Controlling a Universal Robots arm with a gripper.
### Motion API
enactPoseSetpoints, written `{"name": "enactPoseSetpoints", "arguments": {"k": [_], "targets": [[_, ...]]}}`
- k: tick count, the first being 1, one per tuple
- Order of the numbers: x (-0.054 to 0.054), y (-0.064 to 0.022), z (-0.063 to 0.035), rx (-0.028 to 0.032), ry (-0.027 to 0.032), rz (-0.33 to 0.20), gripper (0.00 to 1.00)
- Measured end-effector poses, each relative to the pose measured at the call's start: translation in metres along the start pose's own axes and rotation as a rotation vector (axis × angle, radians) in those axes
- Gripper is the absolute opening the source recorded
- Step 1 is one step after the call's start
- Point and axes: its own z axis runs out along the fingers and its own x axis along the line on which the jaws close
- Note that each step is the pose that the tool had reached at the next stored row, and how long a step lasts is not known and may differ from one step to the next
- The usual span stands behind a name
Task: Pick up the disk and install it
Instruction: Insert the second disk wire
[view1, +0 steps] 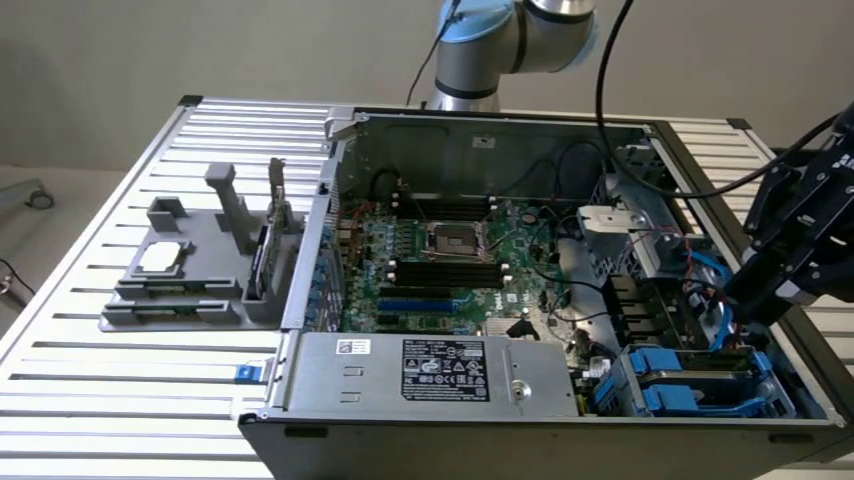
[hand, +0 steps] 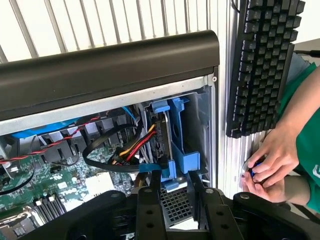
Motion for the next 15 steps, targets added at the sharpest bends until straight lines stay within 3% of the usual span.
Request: {"name": "enactPoseSetpoints", "arguments": {"k": [9, 14, 15], "targets": [[0.0002, 0.0029, 0.0077, -0.0086, 0.0029, -0.007, 0.35], [-0.0018, 0.0037, 0.0092, -0.009, 0.01, -0.013, 0.16], [-0.0027, 0.004, 0.0095, -0.0089, 0.0122, -0.014, 0.16]]}}
